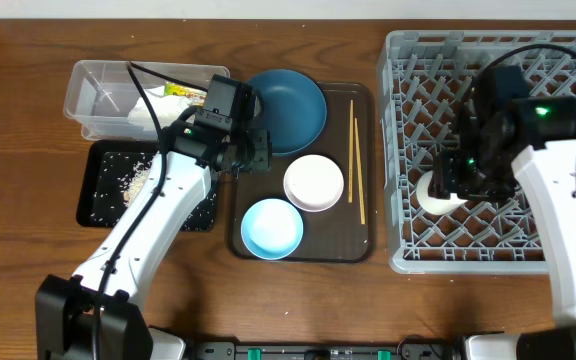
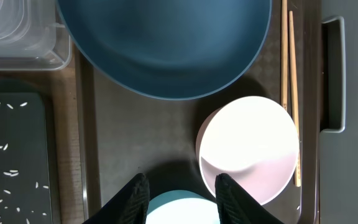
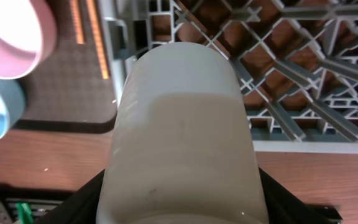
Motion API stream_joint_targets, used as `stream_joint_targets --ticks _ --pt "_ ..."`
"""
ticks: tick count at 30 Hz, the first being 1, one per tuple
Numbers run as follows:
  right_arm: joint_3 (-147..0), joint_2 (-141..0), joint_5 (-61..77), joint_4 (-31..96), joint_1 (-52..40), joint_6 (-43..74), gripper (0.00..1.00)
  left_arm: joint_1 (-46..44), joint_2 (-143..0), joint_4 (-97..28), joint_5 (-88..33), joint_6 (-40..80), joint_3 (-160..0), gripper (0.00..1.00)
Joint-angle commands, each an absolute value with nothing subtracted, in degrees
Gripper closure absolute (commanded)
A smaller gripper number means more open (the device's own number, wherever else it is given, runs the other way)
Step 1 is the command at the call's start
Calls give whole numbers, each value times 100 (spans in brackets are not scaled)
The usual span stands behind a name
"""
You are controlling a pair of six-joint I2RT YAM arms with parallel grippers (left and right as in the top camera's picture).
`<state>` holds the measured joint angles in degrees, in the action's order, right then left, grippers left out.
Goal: Sort waste into correct bins and load items into the dishwasher rack
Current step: 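Place the white cup into the dish rack with right gripper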
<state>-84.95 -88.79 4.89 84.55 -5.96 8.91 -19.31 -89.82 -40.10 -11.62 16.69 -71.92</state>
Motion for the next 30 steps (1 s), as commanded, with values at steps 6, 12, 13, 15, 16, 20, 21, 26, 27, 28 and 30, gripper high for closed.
stream_joint_targets --ticks 6,12,13,15,16,20,21,26,27,28,30 --pt "-7771 -8976 366 7918 -757 899 55 -1938 -8997 -4034 -1083 1616 -7135 62" --pt "-7336 -8976 401 7321 -757 899 54 -1938 -8997 -4034 -1083 1616 -7135 62" --pt "-7286 -8976 414 7262 -757 899 53 -1938 -8997 -4034 -1083 1616 -7135 62" --pt "-7177 -8976 456 7170 -757 897 52 -1938 -8997 -4045 -1083 1616 -7135 62" --pt "-7129 -8976 456 7148 -757 897 50 -1938 -8997 -4049 -1083 1616 -7135 62" --pt "-7076 -8976 458 7131 -757 897 14 -1938 -8997 -4073 -1083 1616 -7135 62" --pt "-7083 -8973 456 7129 -757 897 8 -1938 -8997 -4073 -1083 1616 -7135 62" --pt "-7218 -8962 454 6949 -757 1035 1 -1938 -8997 -4069 -1083 1619 -7135 62" --pt "-7295 -8956 454 6938 -757 1041 1 -1938 -8997 -4069 -1083 1619 -7135 62" --pt "-7400 -8947 454 6945 -757 1070 1 -1938 -8997 -4071 -1085 1619 -7135 62" --pt "-7649 -8927 458 6978 -757 1072 1 -1938 -8997 -4071 -1085 1619 -7135 62"
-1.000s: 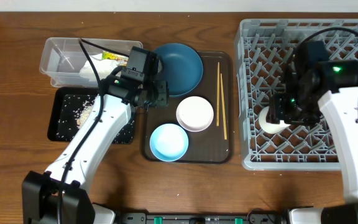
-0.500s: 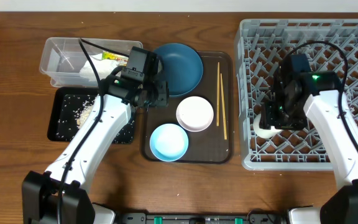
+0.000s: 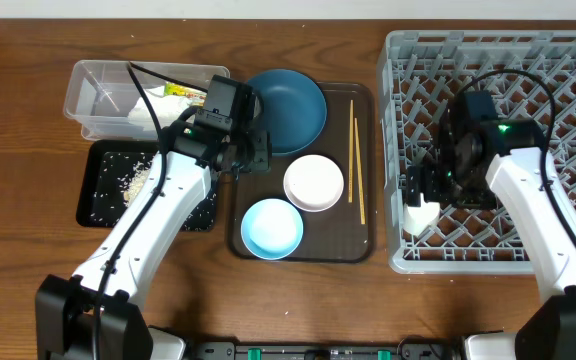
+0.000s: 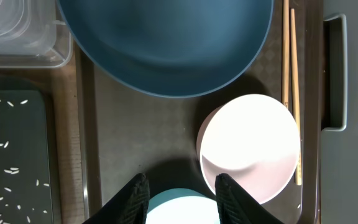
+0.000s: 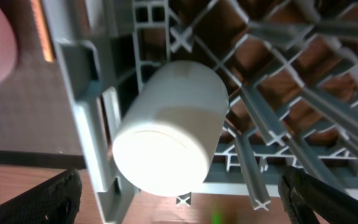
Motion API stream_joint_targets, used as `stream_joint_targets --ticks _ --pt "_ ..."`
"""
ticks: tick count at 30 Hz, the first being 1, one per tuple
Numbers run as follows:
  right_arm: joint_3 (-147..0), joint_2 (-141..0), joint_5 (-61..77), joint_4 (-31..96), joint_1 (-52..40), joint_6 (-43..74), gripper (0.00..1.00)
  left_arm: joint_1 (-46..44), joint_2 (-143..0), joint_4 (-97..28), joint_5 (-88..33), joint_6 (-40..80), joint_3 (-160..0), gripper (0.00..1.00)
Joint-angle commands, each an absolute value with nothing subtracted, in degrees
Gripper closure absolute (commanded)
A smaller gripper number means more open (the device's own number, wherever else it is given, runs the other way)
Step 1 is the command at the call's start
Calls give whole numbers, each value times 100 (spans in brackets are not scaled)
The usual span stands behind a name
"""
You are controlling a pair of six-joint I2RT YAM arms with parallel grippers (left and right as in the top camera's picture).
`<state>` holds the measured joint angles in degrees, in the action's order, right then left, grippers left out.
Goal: Sort waste into correct bins and load items into the dishwasher rack
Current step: 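Place the white cup into the dish rack with right gripper, then grasp the pink bowl on the brown tray with right gripper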
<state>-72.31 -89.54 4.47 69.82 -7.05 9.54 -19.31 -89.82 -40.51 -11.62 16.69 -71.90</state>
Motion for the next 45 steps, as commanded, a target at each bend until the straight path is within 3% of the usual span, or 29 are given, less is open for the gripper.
stream_joint_targets --ticks 1,8,10,16,23,33,36,45 --pt "-7802 -8910 460 7008 -760 1070 2 -1938 -8997 -4071 -1085 1619 -7135 62" --pt "-8635 -8820 860 6554 -932 1074 16 -1918 -8997 -4018 -1081 1616 -7137 61" --pt "-8600 -8844 888 6123 -1142 1175 20 -1844 -8993 -3957 -1085 1616 -7137 56" --pt "-8493 -9332 687 5210 -2112 1605 25 -1321 -8836 -4027 -1087 1616 -7177 53" --pt "-8493 -10420 30 5048 -2694 2023 32 -904 -8720 -4119 -1087 1619 -7175 51" --pt "-8493 -11308 353 4967 -2832 1614 44 -891 -8722 -4296 -1085 1619 -7175 35" --pt "-8493 -11463 368 4923 -2904 1568 46 -891 -8722 -4309 -1085 1619 -7175 24" --pt "-8488 -11730 344 4790 -3074 1514 71 -891 -8722 -4307 -1085 1619 -7175 16"
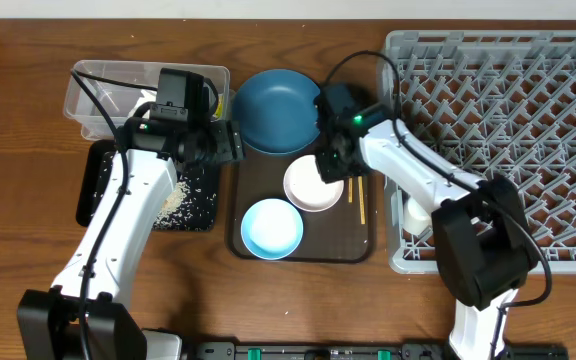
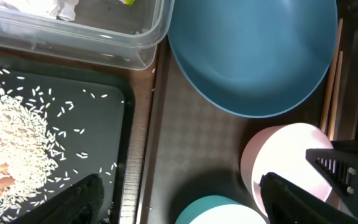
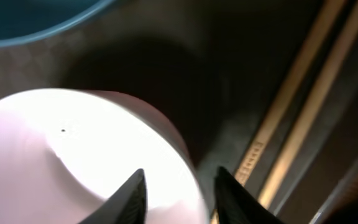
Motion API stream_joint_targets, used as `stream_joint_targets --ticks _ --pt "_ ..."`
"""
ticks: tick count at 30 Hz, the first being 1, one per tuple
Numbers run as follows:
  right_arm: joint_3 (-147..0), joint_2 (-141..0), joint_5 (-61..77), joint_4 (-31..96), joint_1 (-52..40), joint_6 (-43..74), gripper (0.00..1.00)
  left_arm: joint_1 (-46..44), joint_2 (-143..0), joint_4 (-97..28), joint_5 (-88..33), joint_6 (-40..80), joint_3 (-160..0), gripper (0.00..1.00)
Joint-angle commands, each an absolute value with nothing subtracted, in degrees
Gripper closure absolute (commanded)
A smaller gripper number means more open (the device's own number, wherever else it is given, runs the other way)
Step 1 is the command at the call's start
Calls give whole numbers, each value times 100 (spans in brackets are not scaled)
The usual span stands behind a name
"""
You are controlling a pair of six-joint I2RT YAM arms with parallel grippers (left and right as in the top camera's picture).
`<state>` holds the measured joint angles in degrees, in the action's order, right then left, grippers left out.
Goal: Sort waste into correct bins and load items into the dishwasher rack
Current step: 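Grasp the pink bowl on the brown tray with right gripper, then carry the pink bowl right and set it upright in the rack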
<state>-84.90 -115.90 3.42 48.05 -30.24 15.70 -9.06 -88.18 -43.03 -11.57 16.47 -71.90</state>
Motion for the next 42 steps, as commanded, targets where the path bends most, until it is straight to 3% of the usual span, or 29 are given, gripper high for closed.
stream_joint_targets --ticks 1,7,15,22,26,33,42 --pt "-8488 -11749 344 4792 -3076 1516 75 -891 -8722 -4307 -1085 1619 -7175 15" --pt "-8490 -11775 342 4797 -3068 1520 98 -891 -8722 -4307 -1085 1619 -7175 14" --pt "-8523 -11441 325 5054 -2860 1520 99 -891 -8722 -4307 -1085 1619 -7175 14" --pt "-8552 -10038 30 5190 -2335 1531 99 -891 -8722 -4307 -1085 1619 -7175 13" --pt "-8552 -9236 -1457 5131 -1944 1699 99 -891 -8722 -4307 -1085 1619 -7175 13" --pt "-8549 -9120 -3765 4198 -1562 1691 98 -891 -8722 -4307 -1085 1619 -7175 13" --pt "-8549 -10265 -5603 1872 -1619 -687 98 -891 -8722 -4307 -1085 1619 -7175 13"
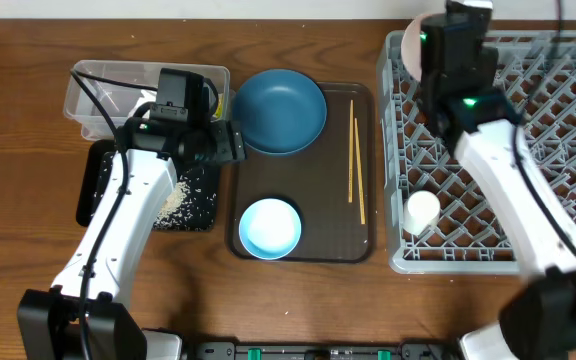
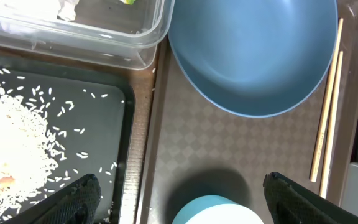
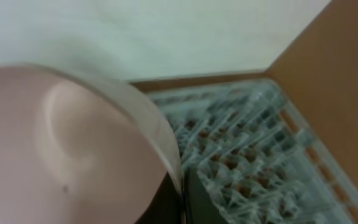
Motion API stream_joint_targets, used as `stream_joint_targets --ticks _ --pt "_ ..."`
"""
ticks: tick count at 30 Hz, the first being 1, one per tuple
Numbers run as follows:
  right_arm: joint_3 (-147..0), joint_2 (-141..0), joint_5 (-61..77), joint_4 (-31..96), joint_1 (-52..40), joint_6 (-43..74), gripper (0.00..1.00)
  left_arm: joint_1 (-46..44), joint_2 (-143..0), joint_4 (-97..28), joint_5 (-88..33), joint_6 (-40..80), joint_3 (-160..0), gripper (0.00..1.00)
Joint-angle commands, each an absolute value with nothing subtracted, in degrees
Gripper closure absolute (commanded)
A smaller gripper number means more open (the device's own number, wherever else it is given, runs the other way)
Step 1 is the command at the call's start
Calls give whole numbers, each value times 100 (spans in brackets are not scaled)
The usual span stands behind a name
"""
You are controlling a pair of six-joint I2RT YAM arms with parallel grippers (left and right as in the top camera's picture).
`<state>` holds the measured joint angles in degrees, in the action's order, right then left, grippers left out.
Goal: Sort waste into correct bins and load items into the dishwasher rack
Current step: 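Carry the pink bowl right and set it upright in the rack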
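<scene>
My right gripper [image 1: 430, 48] is shut on the rim of the pink bowl [image 1: 413, 42], held high over the far left corner of the grey dishwasher rack [image 1: 528, 255]. The right wrist view is blurred: the pink bowl [image 3: 73, 149] fills its left side, with the rack [image 3: 247, 162] below. A white cup [image 1: 421, 211] lies in the rack's front left. My left gripper [image 2: 188, 208] hangs wide open above the light blue bowl [image 1: 271, 228] on the brown tray [image 1: 313, 250]. The dark blue plate [image 1: 283, 110] and chopsticks [image 1: 356, 160] also lie on that tray.
A clear plastic container [image 1: 103, 90] with scraps stands at the far left. In front of it lies a black tray [image 1: 103, 205] scattered with rice. The rack takes up the table's right side.
The pink bowl has left the brown tray. My right gripper, then with its jaws astride the bowl's rim, now holds it high over the rack's far left corner. The left arm has not moved.
My right gripper held the white cup over the rack, then the cup lay released in the rack's front left. The left gripper shifted toward the bins and opened wide while the right reached the pink bowl. Now that bowl is lifted over the rack.
</scene>
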<state>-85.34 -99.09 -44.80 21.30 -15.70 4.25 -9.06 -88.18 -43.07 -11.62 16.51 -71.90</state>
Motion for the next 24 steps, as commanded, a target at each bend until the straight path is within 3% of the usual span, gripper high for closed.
stream_joint_targets --ticks 1,6,24 --pt "-8549 -10403 -5835 1653 -1623 -958 98 -891 -8722 -4307 -1085 1619 -7175 13" --pt "-8549 -11004 -6302 797 -1621 -1992 99 -891 -8722 -4307 -1087 1619 -7175 13" --pt "-8549 -11732 -6235 513 -1793 -2176 99 -891 -8722 -4307 -1085 1619 -7175 13"
